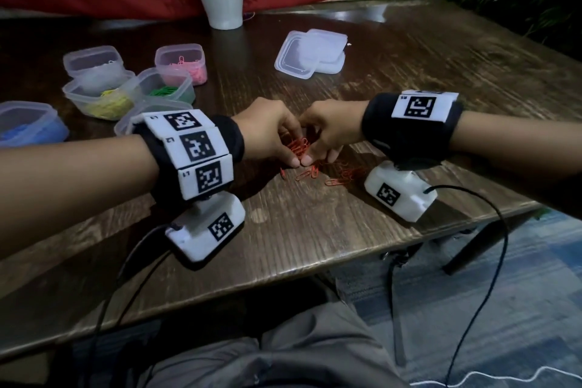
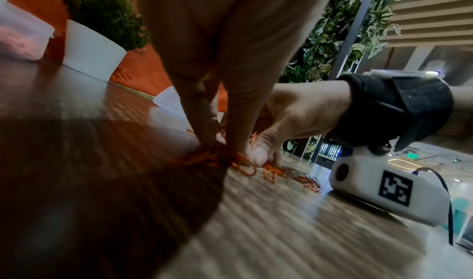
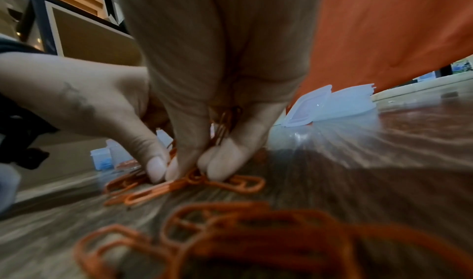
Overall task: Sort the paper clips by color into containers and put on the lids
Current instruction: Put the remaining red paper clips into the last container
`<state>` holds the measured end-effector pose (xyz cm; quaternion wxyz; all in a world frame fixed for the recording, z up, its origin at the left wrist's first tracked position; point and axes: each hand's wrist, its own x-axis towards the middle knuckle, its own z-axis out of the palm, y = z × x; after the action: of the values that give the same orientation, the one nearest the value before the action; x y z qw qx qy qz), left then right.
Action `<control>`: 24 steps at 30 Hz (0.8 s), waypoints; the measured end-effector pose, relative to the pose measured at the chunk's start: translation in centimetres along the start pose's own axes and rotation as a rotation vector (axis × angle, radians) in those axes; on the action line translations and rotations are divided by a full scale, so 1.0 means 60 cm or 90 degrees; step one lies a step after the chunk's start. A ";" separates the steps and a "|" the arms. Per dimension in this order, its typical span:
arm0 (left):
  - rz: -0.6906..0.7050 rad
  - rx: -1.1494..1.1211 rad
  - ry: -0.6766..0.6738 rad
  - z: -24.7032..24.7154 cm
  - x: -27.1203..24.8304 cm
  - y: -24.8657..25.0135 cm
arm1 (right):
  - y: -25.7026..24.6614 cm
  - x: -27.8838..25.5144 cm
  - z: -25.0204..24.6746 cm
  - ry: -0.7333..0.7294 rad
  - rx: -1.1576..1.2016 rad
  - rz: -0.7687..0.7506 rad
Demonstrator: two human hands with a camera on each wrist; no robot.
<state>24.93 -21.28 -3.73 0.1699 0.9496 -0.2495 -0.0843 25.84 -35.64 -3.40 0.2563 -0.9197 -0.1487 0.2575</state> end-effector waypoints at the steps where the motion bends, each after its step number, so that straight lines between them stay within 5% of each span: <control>1: 0.010 0.013 0.006 -0.002 0.000 -0.002 | -0.002 0.003 0.000 0.005 -0.002 0.005; 16: 0.020 0.064 0.027 -0.015 0.018 -0.026 | -0.036 0.026 -0.004 -0.021 -0.239 0.019; 24: -0.007 -0.033 0.110 -0.083 -0.013 -0.060 | -0.094 0.037 -0.041 0.021 -0.138 -0.030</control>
<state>27.07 -16.55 -0.38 0.2147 0.9501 -0.2261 -0.0092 28.23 -31.04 0.61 0.1634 -0.9426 -0.1928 0.2184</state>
